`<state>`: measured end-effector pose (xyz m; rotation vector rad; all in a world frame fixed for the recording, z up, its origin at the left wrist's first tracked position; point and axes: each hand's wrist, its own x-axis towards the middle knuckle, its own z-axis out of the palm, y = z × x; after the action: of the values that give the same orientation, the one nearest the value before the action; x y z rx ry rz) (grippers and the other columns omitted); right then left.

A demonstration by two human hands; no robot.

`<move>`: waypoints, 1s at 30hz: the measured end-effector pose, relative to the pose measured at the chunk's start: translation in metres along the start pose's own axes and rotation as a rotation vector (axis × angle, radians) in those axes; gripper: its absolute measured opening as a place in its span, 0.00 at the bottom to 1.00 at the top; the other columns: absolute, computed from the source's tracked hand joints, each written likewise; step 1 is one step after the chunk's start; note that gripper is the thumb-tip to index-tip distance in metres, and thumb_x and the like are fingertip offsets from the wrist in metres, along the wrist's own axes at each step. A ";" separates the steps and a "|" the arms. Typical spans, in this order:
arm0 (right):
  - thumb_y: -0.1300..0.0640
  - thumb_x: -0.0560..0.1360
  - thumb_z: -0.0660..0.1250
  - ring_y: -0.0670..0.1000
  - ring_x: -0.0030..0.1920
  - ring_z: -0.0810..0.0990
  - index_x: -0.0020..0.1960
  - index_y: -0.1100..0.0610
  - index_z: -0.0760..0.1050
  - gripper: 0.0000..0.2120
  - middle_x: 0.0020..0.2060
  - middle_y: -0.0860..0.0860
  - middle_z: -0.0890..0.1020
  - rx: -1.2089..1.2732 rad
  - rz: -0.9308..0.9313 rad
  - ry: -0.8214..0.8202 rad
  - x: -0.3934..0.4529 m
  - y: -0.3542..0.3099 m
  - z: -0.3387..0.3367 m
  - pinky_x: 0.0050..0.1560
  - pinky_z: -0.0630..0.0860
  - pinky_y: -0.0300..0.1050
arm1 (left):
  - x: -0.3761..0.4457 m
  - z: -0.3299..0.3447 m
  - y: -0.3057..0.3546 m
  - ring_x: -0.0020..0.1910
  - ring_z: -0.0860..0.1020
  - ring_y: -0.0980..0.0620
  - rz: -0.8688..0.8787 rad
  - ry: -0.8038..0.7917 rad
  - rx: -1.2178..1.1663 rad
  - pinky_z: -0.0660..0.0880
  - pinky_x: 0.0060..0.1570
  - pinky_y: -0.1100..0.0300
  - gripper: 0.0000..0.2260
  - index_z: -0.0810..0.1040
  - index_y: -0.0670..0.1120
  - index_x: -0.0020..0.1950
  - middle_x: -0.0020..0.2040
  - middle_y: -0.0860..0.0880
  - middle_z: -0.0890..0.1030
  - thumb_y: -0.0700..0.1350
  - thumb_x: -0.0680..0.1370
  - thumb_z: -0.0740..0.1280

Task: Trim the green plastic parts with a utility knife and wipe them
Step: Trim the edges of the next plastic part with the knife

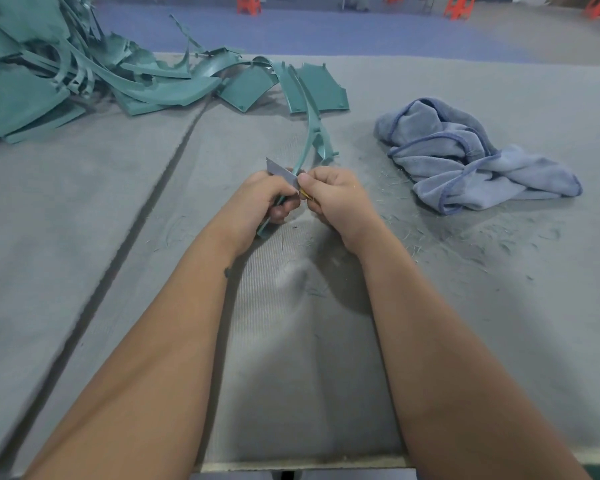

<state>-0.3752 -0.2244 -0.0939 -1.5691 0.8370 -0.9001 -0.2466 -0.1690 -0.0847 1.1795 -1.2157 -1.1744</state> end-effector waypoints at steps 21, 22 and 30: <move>0.58 0.79 0.63 0.43 0.24 0.63 0.32 0.53 0.73 0.16 0.20 0.42 0.68 -0.027 -0.040 0.160 0.007 0.009 0.002 0.28 0.61 0.38 | 0.007 0.003 -0.011 0.23 0.60 0.59 0.098 0.235 0.245 0.57 0.25 0.64 0.08 0.79 0.41 0.44 0.21 0.58 0.64 0.43 0.81 0.65; 0.58 0.79 0.63 0.43 0.24 0.63 0.32 0.53 0.73 0.16 0.20 0.42 0.68 -0.018 -0.034 0.170 0.007 0.010 0.002 0.28 0.61 0.37 | 0.007 0.003 -0.011 0.23 0.60 0.59 0.099 0.243 0.246 0.57 0.25 0.64 0.09 0.79 0.40 0.45 0.21 0.58 0.64 0.44 0.81 0.65; 0.55 0.79 0.62 0.45 0.24 0.59 0.27 0.52 0.70 0.21 0.20 0.43 0.65 0.071 0.023 0.261 0.011 0.009 -0.001 0.27 0.57 0.42 | 0.002 -0.003 -0.007 0.22 0.57 0.59 0.072 0.198 0.252 0.55 0.24 0.65 0.12 0.81 0.38 0.54 0.22 0.58 0.61 0.46 0.81 0.64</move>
<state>-0.3715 -0.2359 -0.1014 -1.3960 0.9933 -1.1223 -0.2439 -0.1717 -0.0916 1.3912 -1.2672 -0.8460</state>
